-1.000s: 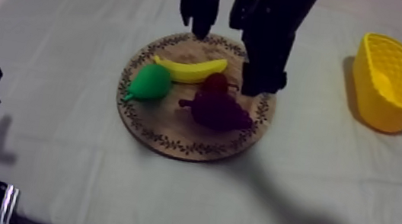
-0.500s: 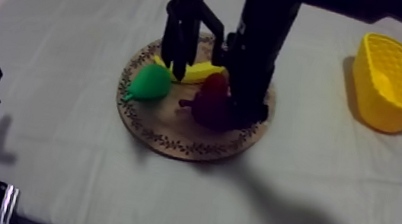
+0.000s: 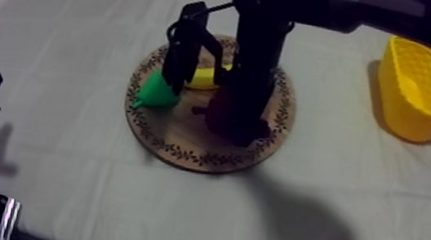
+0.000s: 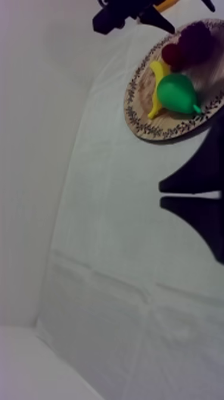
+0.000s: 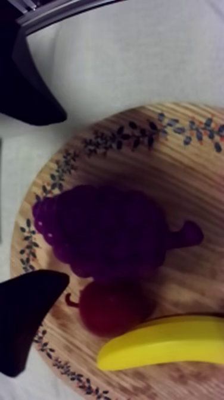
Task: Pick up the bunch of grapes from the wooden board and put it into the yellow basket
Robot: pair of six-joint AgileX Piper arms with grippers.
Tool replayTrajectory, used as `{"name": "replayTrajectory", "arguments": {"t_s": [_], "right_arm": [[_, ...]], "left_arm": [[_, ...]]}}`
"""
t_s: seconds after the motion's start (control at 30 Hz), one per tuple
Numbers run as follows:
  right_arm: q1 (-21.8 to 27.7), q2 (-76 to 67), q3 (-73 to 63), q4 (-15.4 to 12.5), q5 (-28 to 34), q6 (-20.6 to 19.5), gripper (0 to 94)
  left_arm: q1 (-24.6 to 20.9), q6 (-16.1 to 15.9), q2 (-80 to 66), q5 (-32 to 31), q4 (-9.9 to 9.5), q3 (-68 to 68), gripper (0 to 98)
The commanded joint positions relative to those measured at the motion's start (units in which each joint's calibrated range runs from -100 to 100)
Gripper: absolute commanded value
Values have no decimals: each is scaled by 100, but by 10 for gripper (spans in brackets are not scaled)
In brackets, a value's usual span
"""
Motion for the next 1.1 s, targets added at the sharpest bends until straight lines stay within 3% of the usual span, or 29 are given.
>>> {"name": "replayTrajectory", "arguments": {"t_s": [0.0, 0.6, 0.7, 0.97, 1.07], "right_arm": [[18, 145, -109, 15, -10, -1, 918], [85, 921, -618, 112, -105, -49, 912], [95, 963, -635, 109, -151, -52, 841], [109, 963, -575, 82, -222, 65, 495], [110, 896, -523, 75, -237, 101, 404]], "left_arm": [[0, 1, 0, -3, -3, -3, 1], [0, 1, 0, -3, -3, -3, 1], [0, 1, 0, -3, -3, -3, 1], [0, 1, 0, -3, -3, -3, 1], [0, 1, 0, -3, -3, -3, 1]]}}
